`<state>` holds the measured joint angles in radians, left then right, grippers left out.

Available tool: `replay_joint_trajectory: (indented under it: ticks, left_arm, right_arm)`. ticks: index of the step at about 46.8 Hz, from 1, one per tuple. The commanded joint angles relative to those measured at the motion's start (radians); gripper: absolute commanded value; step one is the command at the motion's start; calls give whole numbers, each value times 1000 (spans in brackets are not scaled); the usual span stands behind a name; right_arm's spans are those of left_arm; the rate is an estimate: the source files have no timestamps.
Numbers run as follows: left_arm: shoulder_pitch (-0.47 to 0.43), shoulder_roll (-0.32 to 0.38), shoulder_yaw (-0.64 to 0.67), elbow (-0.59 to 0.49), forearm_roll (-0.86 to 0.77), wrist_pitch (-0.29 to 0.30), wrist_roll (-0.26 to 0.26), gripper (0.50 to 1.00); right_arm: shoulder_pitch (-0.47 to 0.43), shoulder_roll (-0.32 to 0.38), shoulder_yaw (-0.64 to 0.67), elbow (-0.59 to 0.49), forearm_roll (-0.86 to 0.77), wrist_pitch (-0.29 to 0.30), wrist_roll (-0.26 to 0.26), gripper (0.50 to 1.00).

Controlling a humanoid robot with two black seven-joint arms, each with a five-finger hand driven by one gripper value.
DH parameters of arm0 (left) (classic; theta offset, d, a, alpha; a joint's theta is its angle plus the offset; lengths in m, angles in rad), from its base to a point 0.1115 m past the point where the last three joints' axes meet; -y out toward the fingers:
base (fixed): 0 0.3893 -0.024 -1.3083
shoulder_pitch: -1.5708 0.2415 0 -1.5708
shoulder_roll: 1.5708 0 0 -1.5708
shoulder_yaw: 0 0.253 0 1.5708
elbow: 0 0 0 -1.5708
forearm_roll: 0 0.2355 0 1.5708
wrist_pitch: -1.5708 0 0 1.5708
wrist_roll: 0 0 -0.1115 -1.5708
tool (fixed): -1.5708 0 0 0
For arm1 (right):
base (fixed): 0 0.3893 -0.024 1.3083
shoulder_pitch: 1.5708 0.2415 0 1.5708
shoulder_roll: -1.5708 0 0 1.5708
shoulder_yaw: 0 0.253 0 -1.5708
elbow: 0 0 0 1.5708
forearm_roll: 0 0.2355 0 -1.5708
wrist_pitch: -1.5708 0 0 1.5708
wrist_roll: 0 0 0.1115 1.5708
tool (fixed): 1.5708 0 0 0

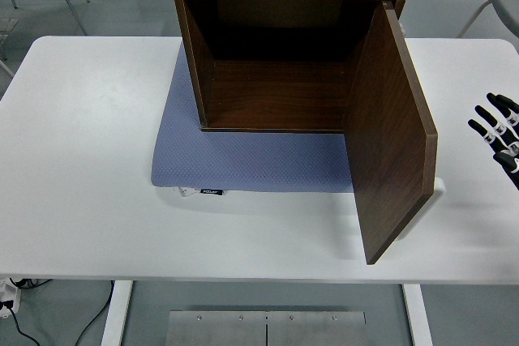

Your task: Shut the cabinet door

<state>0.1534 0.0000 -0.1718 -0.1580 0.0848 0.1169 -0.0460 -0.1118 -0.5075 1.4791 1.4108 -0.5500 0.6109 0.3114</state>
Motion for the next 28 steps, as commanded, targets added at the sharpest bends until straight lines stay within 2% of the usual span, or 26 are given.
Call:
replay_joint_trajectory:
  ticks: [1,28]
  left_arm:
    - [0,0,0,0,1,1,0,1000]
    - [0,0,0,0,0,1,0,1000]
  right_arm:
    - [-12,0,0,7,-1,0,0,1000]
    - [-94,1,-20,65,-71,0,-3,1000]
